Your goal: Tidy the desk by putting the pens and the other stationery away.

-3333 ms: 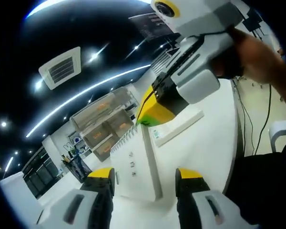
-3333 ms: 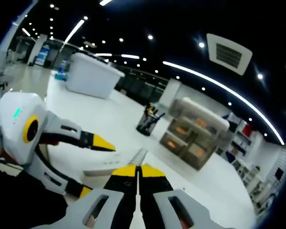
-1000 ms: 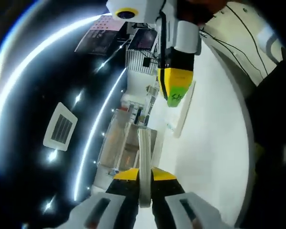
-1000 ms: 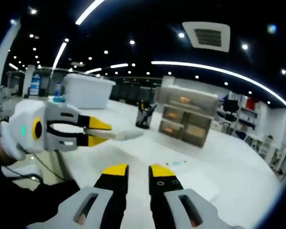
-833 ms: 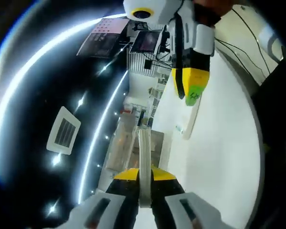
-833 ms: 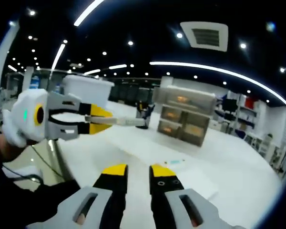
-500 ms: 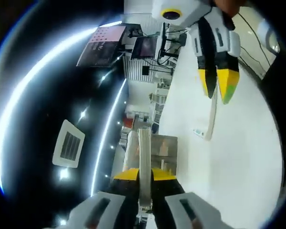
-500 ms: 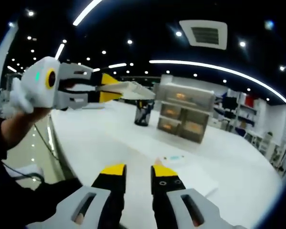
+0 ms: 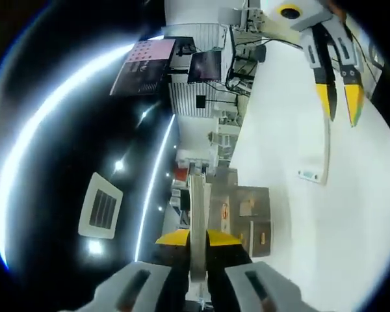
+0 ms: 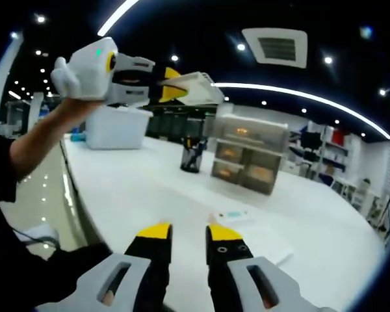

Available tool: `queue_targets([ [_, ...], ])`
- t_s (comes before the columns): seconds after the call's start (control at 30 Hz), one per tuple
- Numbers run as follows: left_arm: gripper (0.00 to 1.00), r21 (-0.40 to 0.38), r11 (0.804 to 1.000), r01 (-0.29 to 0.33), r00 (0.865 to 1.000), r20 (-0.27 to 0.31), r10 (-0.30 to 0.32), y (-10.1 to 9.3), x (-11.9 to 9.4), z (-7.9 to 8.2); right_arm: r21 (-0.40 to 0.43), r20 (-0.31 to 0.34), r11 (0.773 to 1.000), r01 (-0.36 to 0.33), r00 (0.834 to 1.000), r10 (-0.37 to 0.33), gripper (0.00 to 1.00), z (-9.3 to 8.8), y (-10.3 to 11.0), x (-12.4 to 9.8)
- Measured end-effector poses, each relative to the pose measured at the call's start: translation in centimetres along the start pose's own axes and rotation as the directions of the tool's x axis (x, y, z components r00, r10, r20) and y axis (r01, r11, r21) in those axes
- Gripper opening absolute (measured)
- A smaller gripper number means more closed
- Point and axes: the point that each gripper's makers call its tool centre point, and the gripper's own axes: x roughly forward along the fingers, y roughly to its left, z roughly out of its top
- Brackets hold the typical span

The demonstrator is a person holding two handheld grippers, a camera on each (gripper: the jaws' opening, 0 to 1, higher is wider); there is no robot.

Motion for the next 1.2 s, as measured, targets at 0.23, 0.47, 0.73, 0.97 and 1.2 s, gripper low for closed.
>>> queue_targets([
  [0.23,0.08,0.023,1.000,0.018,1.000,0.013,-0.018,1.2,1.7,-0.2,0.005,-0.009,1.000,0.008,1.000,-0.008,0.19,-0.4,-0.5,-0.3],
  [0.47,0.08,0.034,0.999,0.033,0.999,0.017,-0.034,2.3,3.9,-1.4,0.017,-0.009,1.000,0.022,1.000,-0.022,0.19,-0.7,-1.1,-0.5],
  [0.73,0.08,-0.047,0.993,0.108,0.994,0.036,-0.107,2.3,6.0,-2.8,0.005,-0.016,1.000,0.006,1.000,-0.006,0.20,-0.9,-0.8,-0.6],
  [0.97,0.08,-0.076,0.985,0.158,0.987,0.040,-0.155,2.7,8.3,-3.4,0.004,-0.023,1.000,0.017,1.000,-0.017,0.21,-1.2,-1.3,-1.0],
  [1.2,0.08,-0.093,0.968,0.232,0.972,0.046,-0.229,3.4,10.5,-3.6,0.004,-0.035,1.000,0.027,0.999,-0.027,0.21,-1.6,-1.8,-1.2],
])
